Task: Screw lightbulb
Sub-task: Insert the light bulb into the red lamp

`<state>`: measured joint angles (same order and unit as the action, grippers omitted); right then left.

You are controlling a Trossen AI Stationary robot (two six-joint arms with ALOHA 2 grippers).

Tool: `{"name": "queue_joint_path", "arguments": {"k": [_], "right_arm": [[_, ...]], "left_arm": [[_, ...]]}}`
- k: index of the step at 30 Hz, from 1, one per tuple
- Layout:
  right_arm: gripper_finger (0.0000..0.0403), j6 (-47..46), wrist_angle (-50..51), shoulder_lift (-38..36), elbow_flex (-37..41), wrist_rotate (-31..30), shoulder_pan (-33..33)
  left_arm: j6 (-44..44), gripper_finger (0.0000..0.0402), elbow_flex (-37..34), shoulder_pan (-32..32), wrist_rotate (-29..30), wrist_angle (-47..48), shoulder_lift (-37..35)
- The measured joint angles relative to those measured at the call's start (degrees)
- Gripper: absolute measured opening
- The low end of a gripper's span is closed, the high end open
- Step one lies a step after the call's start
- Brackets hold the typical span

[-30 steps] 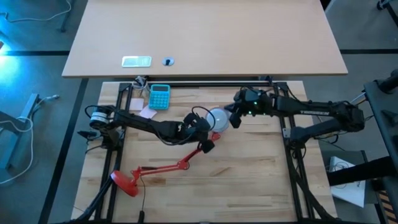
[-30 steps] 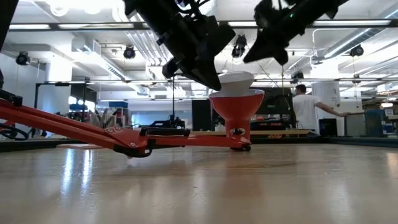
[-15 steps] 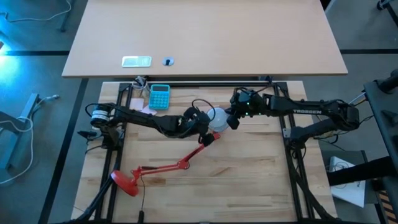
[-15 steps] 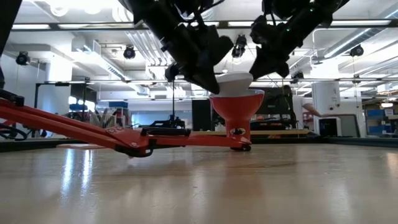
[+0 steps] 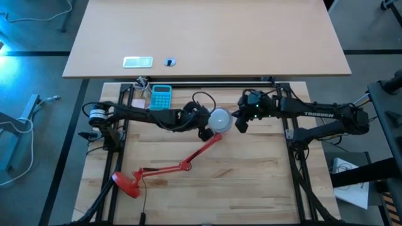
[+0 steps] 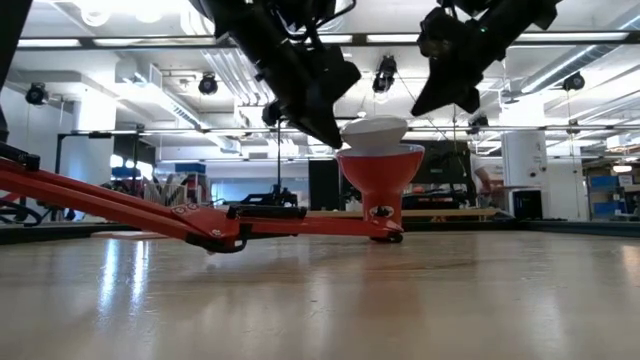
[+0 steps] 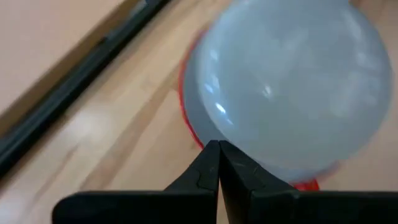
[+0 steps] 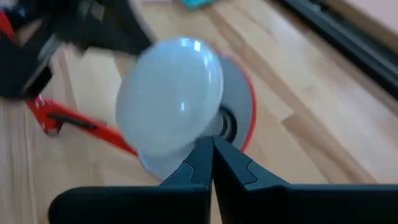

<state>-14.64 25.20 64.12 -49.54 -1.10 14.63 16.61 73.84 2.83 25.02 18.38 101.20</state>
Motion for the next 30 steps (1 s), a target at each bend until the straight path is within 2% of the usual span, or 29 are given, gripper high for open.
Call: {"name": "queue_joint_path", "arguments": {"k": [7, 13, 23, 30], "right_arm": [[0.0000, 2.3, -6.2, 2.7, 0.0, -0.4, 2.7], [0.0000, 3.2, -7.4, 5.5, 0.0, 0.1, 3.0], [0.0000, 1.8, -3.0, 4.8, 0.0, 4.3, 2.4], [0.0000, 1.1, 0.2, 3.8, 0.0, 7.8, 0.5]], "left_arm": [[4.2, 0.0000, 0.0, -3.8, -1.7, -0.9, 0.2], [4.6, 0.0000, -0.1, -3.5, -1.8, -6.1, 2.7], [2.0, 0.0000, -0.2, -1.1, -1.7, -4.9, 3.0], [1.0, 0.0000, -0.2, 0.1, -1.3, -0.3, 2.1]]}}
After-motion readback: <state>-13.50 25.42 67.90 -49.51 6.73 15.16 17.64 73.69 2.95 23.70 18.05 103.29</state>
